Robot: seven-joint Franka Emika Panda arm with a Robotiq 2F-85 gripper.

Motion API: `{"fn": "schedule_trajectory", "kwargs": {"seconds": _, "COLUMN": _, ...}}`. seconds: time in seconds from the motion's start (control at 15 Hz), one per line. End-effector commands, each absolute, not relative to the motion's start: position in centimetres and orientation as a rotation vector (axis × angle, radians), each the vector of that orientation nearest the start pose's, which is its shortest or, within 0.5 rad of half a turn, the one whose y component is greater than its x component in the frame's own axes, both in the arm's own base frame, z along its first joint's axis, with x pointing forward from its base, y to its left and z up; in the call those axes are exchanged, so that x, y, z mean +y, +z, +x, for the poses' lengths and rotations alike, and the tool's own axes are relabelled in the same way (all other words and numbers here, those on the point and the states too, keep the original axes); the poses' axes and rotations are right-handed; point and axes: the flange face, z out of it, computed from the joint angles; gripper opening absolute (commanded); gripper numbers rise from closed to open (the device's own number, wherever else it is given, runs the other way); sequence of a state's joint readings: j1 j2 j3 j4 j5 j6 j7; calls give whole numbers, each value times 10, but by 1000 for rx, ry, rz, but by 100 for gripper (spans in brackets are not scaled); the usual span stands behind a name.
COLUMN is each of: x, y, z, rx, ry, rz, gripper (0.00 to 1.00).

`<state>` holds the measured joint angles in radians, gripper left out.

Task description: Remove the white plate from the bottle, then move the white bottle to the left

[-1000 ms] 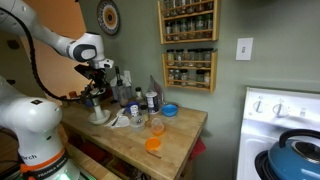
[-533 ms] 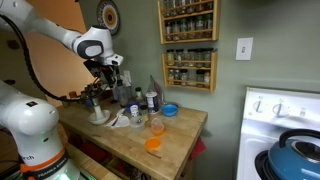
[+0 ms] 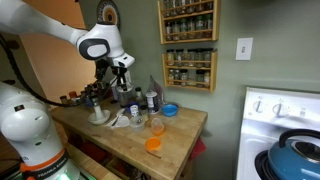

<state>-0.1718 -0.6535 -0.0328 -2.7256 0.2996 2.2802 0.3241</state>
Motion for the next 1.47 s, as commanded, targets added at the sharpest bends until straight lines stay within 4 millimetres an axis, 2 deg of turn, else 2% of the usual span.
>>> {"fn": "schedule_trajectory", "kwargs": {"seconds": 0.0, "x": -98, "y": 433, "z": 342, "rx": 1248, "ry": -309, "rz": -2619, "gripper": 1}}
{"fn": "schedule_trajectory", "kwargs": {"seconds": 0.13, "x": -113, "y": 434, "z": 340, "rx": 1389, "ry": -351, "rz": -2575, "gripper": 1}}
{"fn": "schedule_trajectory", "kwargs": {"seconds": 0.2, "x": -105, "y": 438, "z": 345, "rx": 1265, "ry": -311, "rz": -2604, "gripper": 1}}
{"fn": "schedule_trajectory", "kwargs": {"seconds": 0.27, "x": -109, "y": 439, "z": 344, "rx": 1285, "ry": -318, "rz": -2598, "gripper": 4}}
{"fn": "schedule_trajectory", "kwargs": {"seconds": 0.67, "x": -106, "y": 439, "z": 345, "rx": 1271, "ry": -319, "rz": -2604, "gripper": 4}}
{"fn": "schedule_trajectory", "kwargs": {"seconds": 0.73, "x": -114, "y": 439, "z": 352, "rx": 1311, "ry": -303, "rz": -2572, "gripper": 1}}
{"fn": "schedule_trajectory", "kwargs": {"seconds": 0.93, "x": -137, "y": 435, "z": 368, "rx": 1418, "ry": -292, "rz": -2483, "gripper": 1}}
{"fn": "schedule_trajectory", "kwargs": {"seconds": 1.2, "x": -166, "y": 409, "z": 392, "rx": 1561, "ry": -288, "rz": -2413, "gripper": 1}}
{"fn": "schedule_trajectory", "kwargs": {"seconds": 1.4, "x": -196, "y": 389, "z": 406, "rx": 1667, "ry": -322, "rz": -2290, "gripper": 1}}
